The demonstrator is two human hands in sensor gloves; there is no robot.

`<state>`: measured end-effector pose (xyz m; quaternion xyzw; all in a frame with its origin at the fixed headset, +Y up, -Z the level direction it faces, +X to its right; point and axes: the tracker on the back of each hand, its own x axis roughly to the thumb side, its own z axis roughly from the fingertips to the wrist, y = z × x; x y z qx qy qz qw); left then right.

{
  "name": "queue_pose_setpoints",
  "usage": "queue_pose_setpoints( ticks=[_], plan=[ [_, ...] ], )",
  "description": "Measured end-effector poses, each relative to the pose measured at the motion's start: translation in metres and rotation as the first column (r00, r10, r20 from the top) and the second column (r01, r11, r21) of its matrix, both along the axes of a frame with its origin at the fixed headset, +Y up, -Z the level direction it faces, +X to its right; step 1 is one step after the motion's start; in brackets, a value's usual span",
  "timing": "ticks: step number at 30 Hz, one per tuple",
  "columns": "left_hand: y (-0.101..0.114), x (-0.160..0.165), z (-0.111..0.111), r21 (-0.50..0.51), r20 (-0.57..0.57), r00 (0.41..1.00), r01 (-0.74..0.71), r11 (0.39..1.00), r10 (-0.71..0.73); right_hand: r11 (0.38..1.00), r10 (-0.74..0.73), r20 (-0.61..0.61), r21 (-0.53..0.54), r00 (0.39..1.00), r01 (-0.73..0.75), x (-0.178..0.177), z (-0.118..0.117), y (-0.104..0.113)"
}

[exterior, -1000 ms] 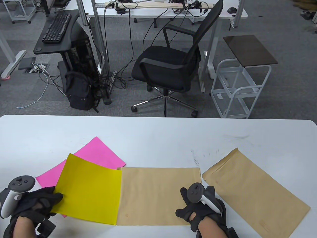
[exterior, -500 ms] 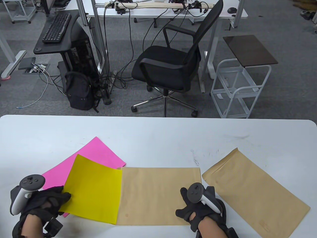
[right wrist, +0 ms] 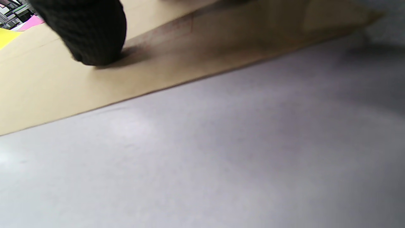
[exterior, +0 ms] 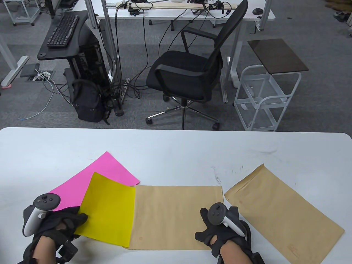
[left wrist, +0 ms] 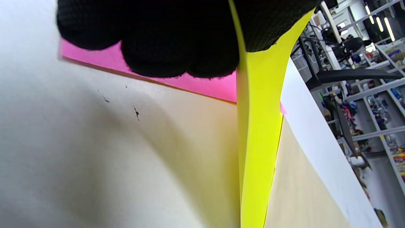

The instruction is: Stuff flat paper into A4 envelope

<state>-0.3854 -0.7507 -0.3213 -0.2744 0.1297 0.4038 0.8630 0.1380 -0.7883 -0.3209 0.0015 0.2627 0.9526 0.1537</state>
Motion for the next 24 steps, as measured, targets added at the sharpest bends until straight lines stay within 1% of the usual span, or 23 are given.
queue_pose_setpoints(
  ticks=[3, 8, 16, 24],
  plan=[
    [-0.001, 0.007, -0.002, 0.008, 0.017, 1.000, 0.009, 1.000, -0.009, 1.000, 0.000, 0.000, -0.001, 1.000, 0.000, 0.000, 0.000, 0.000],
    [-0.002, 0.009, -0.004, 0.020, 0.016, 1.000, -0.024, 0.999, 0.024, 1.000, 0.001, 0.001, 0.001, 1.000, -0.001, 0.000, 0.000, 0.000],
    [-0.010, 0.022, -0.007, 0.002, 0.030, 0.999, -0.031, 1.000, 0.031, 1.000, 0.001, 0.001, -0.001, 1.000, -0.001, 0.000, 0.000, 0.000],
    [-0.021, 0.033, -0.010, -0.028, 0.030, 0.997, -0.070, 0.997, 0.071, 1.000, 0.001, 0.000, 0.000, 1.000, -0.001, 0.000, 0.000, 0.000]
  ],
)
